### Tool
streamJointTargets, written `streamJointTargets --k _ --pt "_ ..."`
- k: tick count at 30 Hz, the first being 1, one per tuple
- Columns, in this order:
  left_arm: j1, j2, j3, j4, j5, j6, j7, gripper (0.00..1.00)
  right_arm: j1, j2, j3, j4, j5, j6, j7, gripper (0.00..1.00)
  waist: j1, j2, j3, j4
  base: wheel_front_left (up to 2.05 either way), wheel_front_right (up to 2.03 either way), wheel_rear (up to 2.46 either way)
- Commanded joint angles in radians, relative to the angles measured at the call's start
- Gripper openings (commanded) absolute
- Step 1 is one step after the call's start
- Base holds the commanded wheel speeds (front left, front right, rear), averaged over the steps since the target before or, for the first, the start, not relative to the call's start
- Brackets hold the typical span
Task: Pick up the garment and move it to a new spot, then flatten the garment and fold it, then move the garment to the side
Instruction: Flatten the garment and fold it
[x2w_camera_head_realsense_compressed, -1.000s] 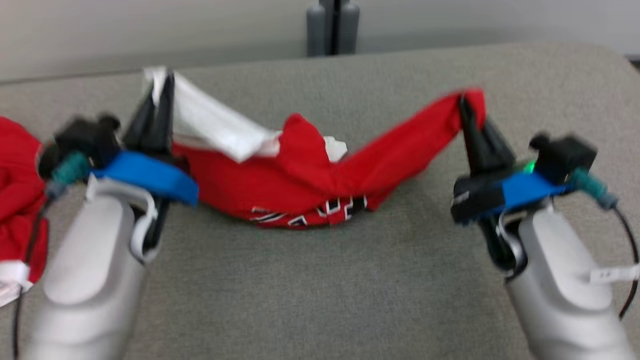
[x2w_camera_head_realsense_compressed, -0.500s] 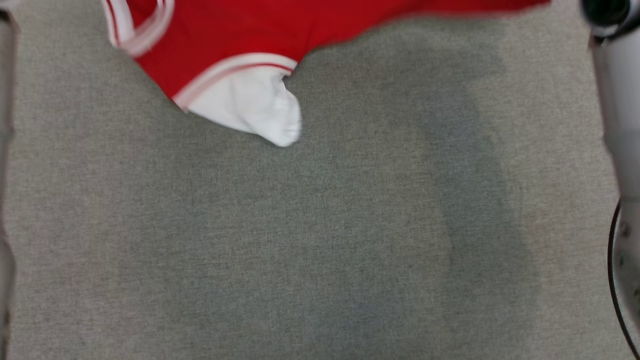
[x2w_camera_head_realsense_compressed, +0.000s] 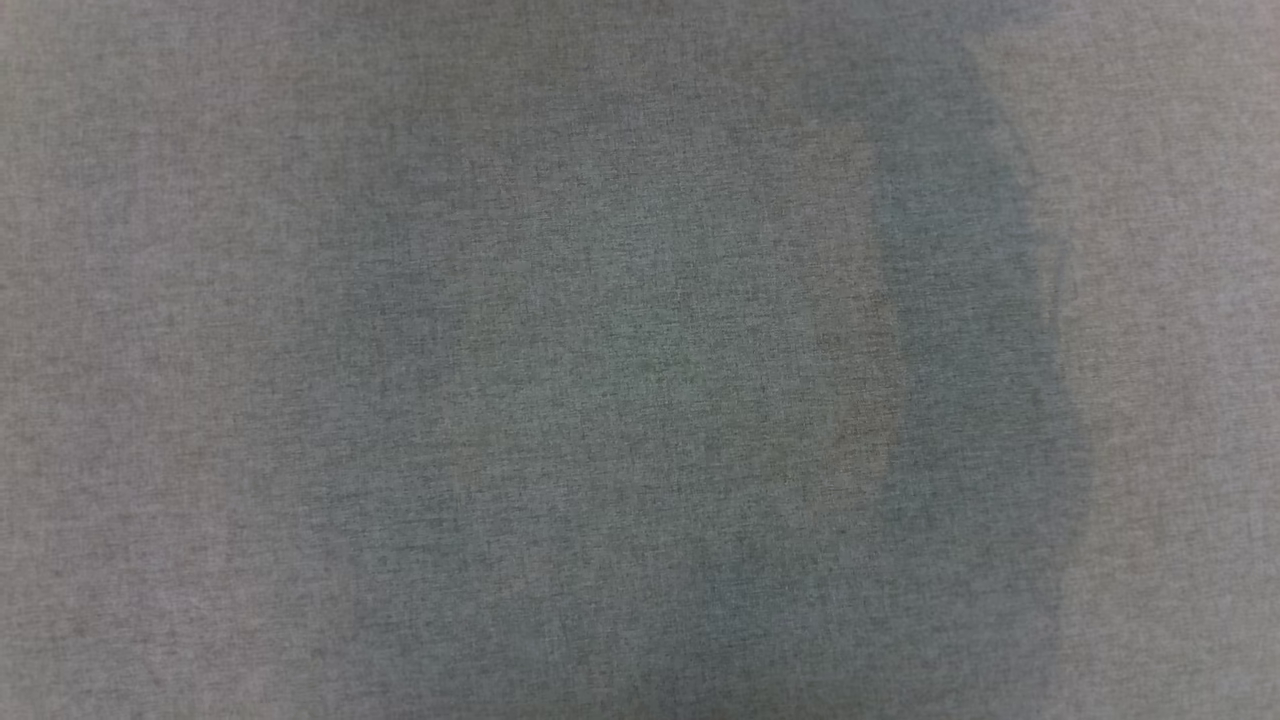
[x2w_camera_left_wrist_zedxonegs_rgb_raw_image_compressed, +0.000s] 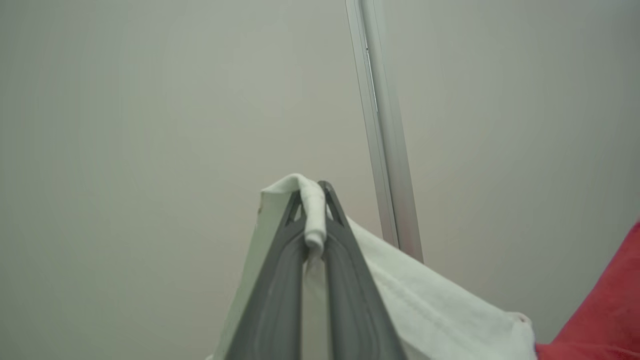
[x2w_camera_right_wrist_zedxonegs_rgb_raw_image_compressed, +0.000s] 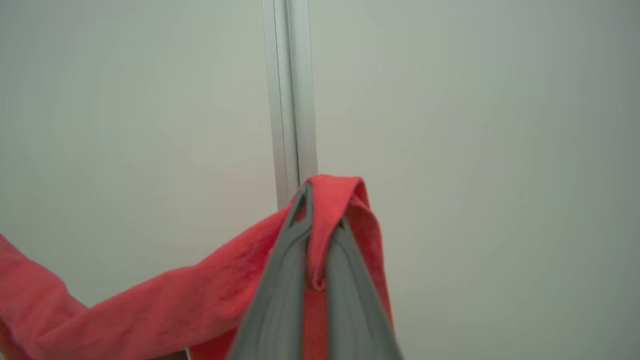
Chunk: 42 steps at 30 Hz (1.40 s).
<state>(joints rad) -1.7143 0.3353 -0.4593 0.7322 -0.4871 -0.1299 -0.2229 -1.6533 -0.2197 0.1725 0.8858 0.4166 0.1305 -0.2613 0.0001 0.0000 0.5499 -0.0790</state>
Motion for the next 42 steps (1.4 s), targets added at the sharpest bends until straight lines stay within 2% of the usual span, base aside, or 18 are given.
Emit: streamJointTargets --k 1,5,10,14,20,24,28,37,42 --pt "0.001 -0.007 -0.010 0.006 -0.010 0.000 -0.007 0.00 -0.003 -0.002 0.003 0.008 0.010 0.001 -0.004 0.00 -0.0001 0.0000 0.002 0.003 0.00 0.00 0.00" --pt "0.074 0.000 -0.029 0.011 -0.029 0.000 -0.025 0.00 0.061 0.007 0.015 0.011 0.030 0.001 -0.004 0.00 -0.0001 0.0000 0.015 0.006 0.00 0.00 0.00" --pt "0.238 0.008 -0.009 -0.038 -0.041 0.015 -0.041 0.00 0.203 0.026 0.010 -0.066 0.052 0.001 -0.005 0.00 -0.0001 0.0000 0.016 0.003 0.00 0.00 0.00" --pt "0.460 0.014 0.041 -0.176 -0.032 0.063 -0.043 0.00 0.387 0.050 0.007 -0.161 0.059 0.001 -0.004 0.00 -0.0001 0.0000 -0.008 0.000 0.00 0.00 0.00" --pt "0.797 0.014 0.135 -0.370 -0.020 0.108 -0.043 0.00 0.676 0.077 -0.002 -0.314 0.071 0.001 -0.005 0.00 -0.0001 0.0000 -0.066 -0.003 0.00 0.00 0.00" --pt "1.018 -0.012 0.198 -0.479 -0.007 0.139 -0.043 0.00 0.854 0.089 0.009 -0.369 0.083 0.001 -0.005 0.00 -0.0001 0.0000 -0.117 -0.005 0.00 0.00 0.00" --pt "1.209 -0.049 0.249 -0.547 0.006 0.147 -0.043 0.00 1.011 0.087 0.019 -0.387 0.097 0.001 -0.005 0.00 -0.0001 0.0000 -0.175 0.003 0.00 0.00 0.00" --pt "1.561 -0.144 0.316 -0.615 0.032 0.131 -0.044 0.00 1.289 0.073 0.033 -0.375 0.149 0.001 -0.005 0.00 -0.0001 0.0000 -0.308 0.026 0.00 0.00 0.00" --pt "1.672 -0.181 0.333 -0.629 0.042 0.120 -0.044 0.00 1.385 0.073 0.023 -0.369 0.158 0.001 -0.005 0.00 -0.0001 0.0000 -0.363 0.038 0.00 0.00 0.00"
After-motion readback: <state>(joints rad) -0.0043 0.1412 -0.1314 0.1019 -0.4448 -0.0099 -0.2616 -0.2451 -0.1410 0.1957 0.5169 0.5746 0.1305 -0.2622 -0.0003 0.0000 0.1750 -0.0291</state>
